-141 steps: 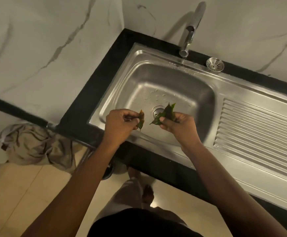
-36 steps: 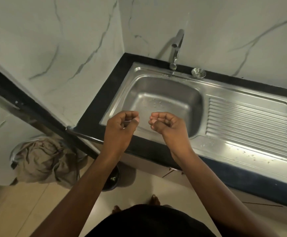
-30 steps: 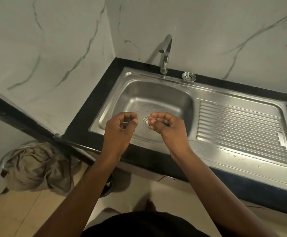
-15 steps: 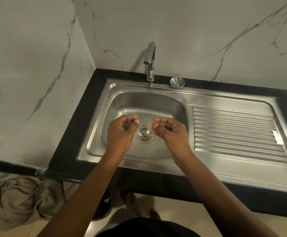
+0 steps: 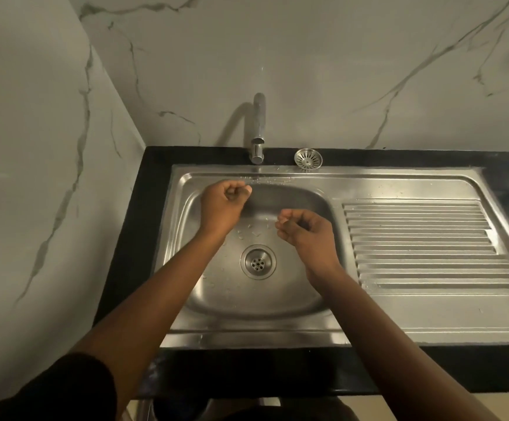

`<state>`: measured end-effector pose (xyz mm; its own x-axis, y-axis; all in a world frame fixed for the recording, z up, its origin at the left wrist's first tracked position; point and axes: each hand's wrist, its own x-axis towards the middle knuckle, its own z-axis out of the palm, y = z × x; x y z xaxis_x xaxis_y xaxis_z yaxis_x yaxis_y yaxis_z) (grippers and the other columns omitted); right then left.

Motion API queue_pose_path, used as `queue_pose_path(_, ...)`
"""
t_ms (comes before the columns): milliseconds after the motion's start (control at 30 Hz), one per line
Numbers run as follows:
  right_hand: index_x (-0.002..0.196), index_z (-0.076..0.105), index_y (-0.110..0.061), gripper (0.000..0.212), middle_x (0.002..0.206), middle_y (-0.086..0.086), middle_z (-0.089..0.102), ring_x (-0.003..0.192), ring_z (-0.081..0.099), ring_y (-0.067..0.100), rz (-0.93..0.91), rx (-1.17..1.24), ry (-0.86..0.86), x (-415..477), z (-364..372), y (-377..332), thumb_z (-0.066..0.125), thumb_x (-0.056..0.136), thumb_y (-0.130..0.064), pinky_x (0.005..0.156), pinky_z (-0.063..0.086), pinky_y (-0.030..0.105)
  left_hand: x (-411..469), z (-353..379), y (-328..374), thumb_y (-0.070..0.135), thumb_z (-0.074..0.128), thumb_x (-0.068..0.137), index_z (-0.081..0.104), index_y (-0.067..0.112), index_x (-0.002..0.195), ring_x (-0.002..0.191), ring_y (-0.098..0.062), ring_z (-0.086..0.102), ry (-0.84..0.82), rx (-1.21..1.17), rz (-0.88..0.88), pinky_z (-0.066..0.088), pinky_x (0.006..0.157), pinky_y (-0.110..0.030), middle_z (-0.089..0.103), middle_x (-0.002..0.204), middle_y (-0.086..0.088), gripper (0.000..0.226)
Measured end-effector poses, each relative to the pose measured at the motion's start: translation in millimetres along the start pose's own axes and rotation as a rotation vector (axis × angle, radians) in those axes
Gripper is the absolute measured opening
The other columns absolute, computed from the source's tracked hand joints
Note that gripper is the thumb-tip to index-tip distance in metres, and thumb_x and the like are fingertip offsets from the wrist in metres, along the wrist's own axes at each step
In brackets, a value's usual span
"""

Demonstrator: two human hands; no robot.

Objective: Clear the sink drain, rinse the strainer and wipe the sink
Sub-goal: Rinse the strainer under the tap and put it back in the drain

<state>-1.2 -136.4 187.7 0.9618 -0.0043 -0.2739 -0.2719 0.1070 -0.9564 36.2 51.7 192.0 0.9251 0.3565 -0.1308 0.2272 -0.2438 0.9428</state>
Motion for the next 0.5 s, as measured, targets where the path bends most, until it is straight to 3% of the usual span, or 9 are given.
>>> queue_pose_path(167, 0.091, 0.08, -0.02, 0.019, 0.089, 0.003, 0.078, 0.091, 0.075, 0.019, 0.029, 0.005, 0.0, 19, 3, 3, 0.073, 0.093, -0.002, 0.084, 0.062, 0.03, 56, 19, 0, 0.032, 0.081, 0.094, 0.074, 0.007, 0.127, 0.105, -0.027, 0.078, 0.005, 0.041, -0.021, 0.062, 0.099, -0.047, 0.08, 0.115, -0.011, 0.042)
queue_pose_path(300, 0.096, 0.08, -0.017, 0.015, 0.092, 0.006, 0.08, 0.093, 0.076, 0.021, 0.032, -0.02, 0.017, 33, -3, 1, 0.073, 0.093, -0.004, 0.088, 0.063, 0.033, 95, 35, 5, 0.039, 0.082, 0.092, 0.071, 0.005, 0.134, 0.108, -0.021, 0.076, -0.032, 0.062, -0.025, 0.061, 0.1, -0.037, 0.078, 0.122, -0.011, 0.055)
queue_pose_path(400, 0.09, 0.08, -0.021, 0.016, 0.089, 0.005, 0.079, 0.087, 0.075, 0.018, 0.031, -0.03, 0.032, 42, -9, 0, 0.075, 0.091, -0.006, 0.083, 0.062, 0.03, 115, 46, 11, 0.044, 0.081, 0.09, 0.074, 0.018, 0.096, 0.081, -0.016, 0.066, -0.054, 0.142, 0.032, 0.053, 0.08, -0.029, 0.067, 0.086, -0.004, 0.027)
queue_pose_path(500, 0.087, 0.081, -0.027, 0.022, 0.089, 0.004, 0.079, 0.088, 0.075, 0.019, 0.029, -0.048, 0.033, 51, -15, 2, 0.074, 0.091, -0.007, 0.085, 0.063, 0.032, 131, 54, 14, 0.046, 0.082, 0.089, 0.071, 0.011, 0.075, 0.059, -0.013, 0.066, -0.006, 0.194, 0.03, 0.053, 0.06, -0.026, 0.067, 0.067, -0.003, 0.039)
